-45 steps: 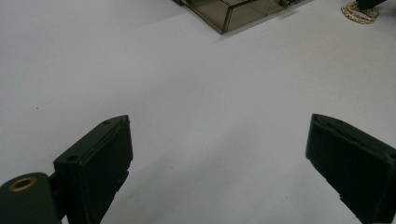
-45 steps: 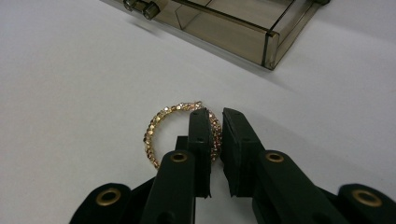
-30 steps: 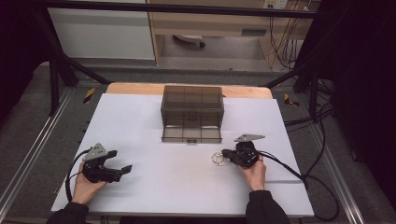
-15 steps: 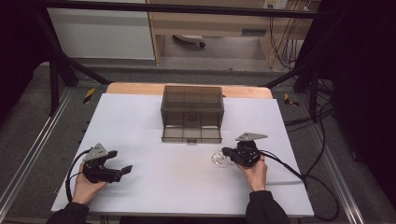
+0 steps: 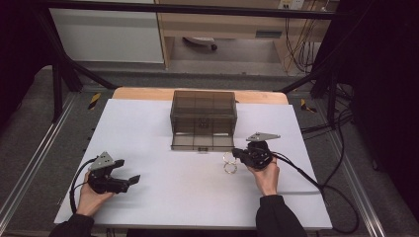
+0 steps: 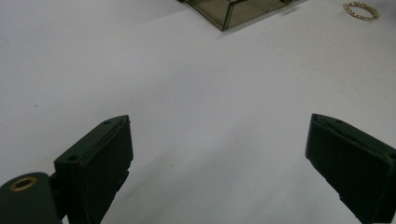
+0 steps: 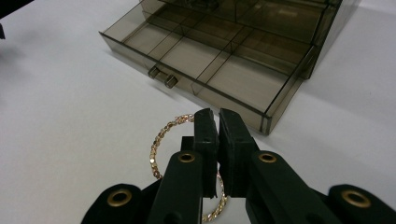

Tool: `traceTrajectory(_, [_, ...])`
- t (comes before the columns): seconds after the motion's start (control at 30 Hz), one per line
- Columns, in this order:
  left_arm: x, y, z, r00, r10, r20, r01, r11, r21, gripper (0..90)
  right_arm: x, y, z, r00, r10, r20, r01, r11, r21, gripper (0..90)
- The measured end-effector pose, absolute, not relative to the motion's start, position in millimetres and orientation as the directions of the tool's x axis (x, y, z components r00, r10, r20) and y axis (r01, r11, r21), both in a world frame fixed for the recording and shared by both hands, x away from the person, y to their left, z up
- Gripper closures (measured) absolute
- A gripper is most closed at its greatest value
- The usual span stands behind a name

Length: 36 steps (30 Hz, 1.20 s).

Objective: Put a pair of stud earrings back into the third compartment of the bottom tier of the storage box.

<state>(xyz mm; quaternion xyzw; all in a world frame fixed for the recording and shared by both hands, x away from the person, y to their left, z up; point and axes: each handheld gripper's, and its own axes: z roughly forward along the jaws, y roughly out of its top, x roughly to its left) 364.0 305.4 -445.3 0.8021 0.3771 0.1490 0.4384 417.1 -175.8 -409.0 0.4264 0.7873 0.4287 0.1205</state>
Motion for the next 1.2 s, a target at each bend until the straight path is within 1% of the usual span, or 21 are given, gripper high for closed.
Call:
traceTrajectory(0.47, [364.1,305.6,-445.3,0.671,0.736,-0.091,0.474,-0.331,0.816,7.4,437.6,-158.2,-398.8,-0.594,0.791,0.145,0.547,0.265,0.794,86.9])
traceTrajectory(0.93, [364.3,305.2,-445.7,0.671,0.735,-0.094,0.476,-0.331,0.815,7.4,471.0,-148.9,-405.2,-0.553,0.823,0.132,0.559,0.248,0.791,86.8])
traceTrajectory(1.2, [364.3,304.8,-445.9,0.671,0.735,-0.093,0.476,-0.332,0.815,7.4,486.3,-145.3,-415.2,-0.531,0.838,0.13,0.578,0.245,0.778,86.7])
